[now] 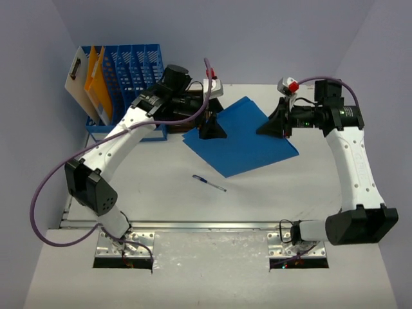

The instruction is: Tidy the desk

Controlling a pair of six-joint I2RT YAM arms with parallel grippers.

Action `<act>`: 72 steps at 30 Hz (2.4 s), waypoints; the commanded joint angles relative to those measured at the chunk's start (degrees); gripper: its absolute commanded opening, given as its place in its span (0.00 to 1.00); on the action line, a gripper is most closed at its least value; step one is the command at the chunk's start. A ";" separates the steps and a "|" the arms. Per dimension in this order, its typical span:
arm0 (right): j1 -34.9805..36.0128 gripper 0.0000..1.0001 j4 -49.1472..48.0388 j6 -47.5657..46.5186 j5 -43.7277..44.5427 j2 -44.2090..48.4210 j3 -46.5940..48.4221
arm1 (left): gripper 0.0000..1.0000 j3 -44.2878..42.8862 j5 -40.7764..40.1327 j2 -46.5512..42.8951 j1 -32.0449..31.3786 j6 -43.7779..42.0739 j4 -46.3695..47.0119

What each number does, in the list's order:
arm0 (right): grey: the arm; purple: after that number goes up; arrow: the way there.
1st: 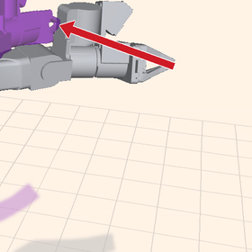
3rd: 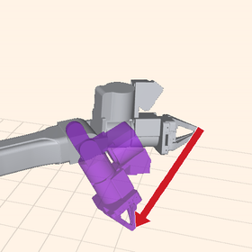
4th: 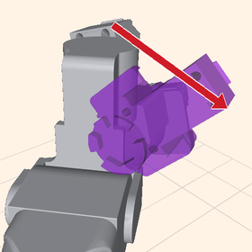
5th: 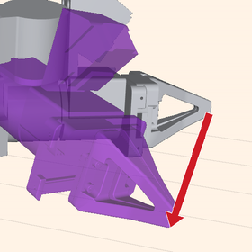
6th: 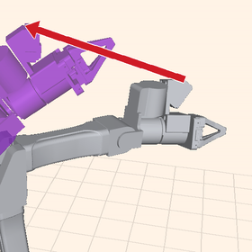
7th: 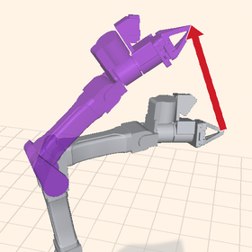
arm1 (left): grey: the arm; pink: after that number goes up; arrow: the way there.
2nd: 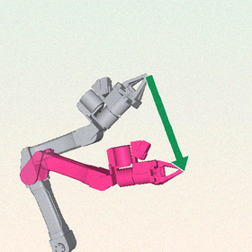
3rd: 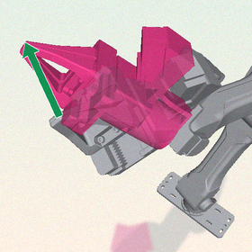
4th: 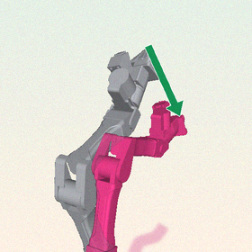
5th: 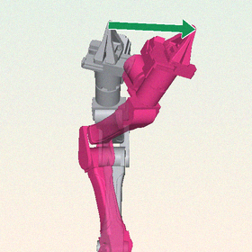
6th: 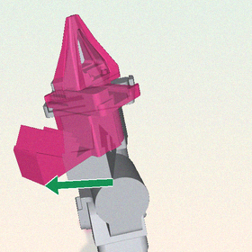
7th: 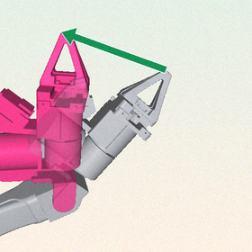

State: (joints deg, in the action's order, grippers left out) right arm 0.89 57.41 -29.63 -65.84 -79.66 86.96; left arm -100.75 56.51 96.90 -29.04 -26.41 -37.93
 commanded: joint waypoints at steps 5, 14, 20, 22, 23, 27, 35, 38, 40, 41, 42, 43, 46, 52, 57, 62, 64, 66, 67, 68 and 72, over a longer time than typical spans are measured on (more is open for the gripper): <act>-2.89 0.01 -16.70 24.85 4.57 11.36 -6.36 | 1.00 6.79 -27.29 -16.56 -0.06 14.07 20.95; -10.55 0.01 -35.44 61.42 23.55 18.57 -15.15 | 1.00 14.16 -61.72 -24.21 -6.52 9.13 29.13; -10.47 0.01 -25.61 78.30 41.13 16.56 -10.06 | 1.00 30.41 -77.50 -26.77 -23.33 -12.41 44.51; -10.47 0.01 -23.32 81.03 45.44 15.33 -7.69 | 1.00 32.80 -79.79 -26.33 -29.11 -16.99 48.28; -10.47 0.01 -21.30 82.09 46.58 14.97 -6.98 | 1.00 35.59 -80.24 -26.24 -30.89 -18.05 50.39; -10.64 0.01 -19.97 89.47 49.58 14.79 -7.15 | 1.00 41.06 -79.28 -26.32 -38.01 -19.20 57.08; -10.73 0.01 -14.43 100.54 48.62 14.44 -8.81 | 1.00 39.95 -74.98 -22.82 -41.01 -10.96 61.85; -10.73 0.01 -14.34 103.36 46.96 14.62 -10.05 | 1.00 37.74 -69.01 -22.02 -41.10 -4.80 59.73; -10.73 0.01 -14.34 104.42 46.16 14.62 -10.14 | 0.99 36.07 -66.19 -20.10 -41.10 -2.68 59.03; -10.82 0.01 -14.51 105.47 45.81 14.79 -10.05 | 0.96 35.37 -66.09 -19.39 -41.10 -2.16 58.68; -10.82 0.01 -14.34 105.91 45.72 14.88 -9.97 | 0.94 34.75 -65.74 -18.43 -40.93 -2.24 58.07; -10.73 0.01 -14.17 106.35 45.54 14.88 -9.44 | 0.93 33.61 -65.65 -17.02 -40.84 -2.41 57.97; -10.73 0.01 -12.94 106.71 44.31 14.80 -8.39 | 0.88 31.42 -62.77 -14.47 -39.17 -2.68 57.54; -10.73 0.01 -11.18 108.29 40.53 15.32 -6.72 | 0.76 25.01 -65.21 -7.53 -36.80 -6.46 53.85; -10.73 0.01 -9.68 107.41 41.06 16.37 -6.62 | 0.58 22.79 -66.18 -4.97 -33.28 -8.30 55.24; -10.73 0.01 -9.59 106.53 40.53 17.17 -7.50 | 0.24 21.21 -68.19 -2.95 -32.40 -11.20 55.34; -10.73 0.01 -9.59 106.01 40.18 17.25 -7.94 | 0.04 20.33 -68.55 -2.16 -32.31 -11.29 54.64; -10.73 0.01 -11.43 105.74 39.48 17.78 -9.51 | 0.00 20.42 -68.47 -2.16 -32.14 -11.03 54.54; -10.73 0.13 -12.83 105.65 38.26 18.04 -10.48 | 0.00 20.50 -68.29 -2.24 -31.70 -10.24 54.54; -10.73 0.23 -15.80 105.57 37.64 18.92 -11.45 | 0.00 20.59 -67.85 -2.85 -31.52 -9.63 54.37; -10.73 0.78 -22.07 100.83 36.84 20.15 -12.87 | 0.00 21.03 -68.20 -5.66 -30.64 -4.28 52.53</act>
State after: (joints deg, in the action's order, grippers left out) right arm -10.31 44.40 75.05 -25.06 -62.26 73.89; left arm -77.47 -10.68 94.96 -60.93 -35.62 12.86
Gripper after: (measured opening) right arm 0.628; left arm 0.101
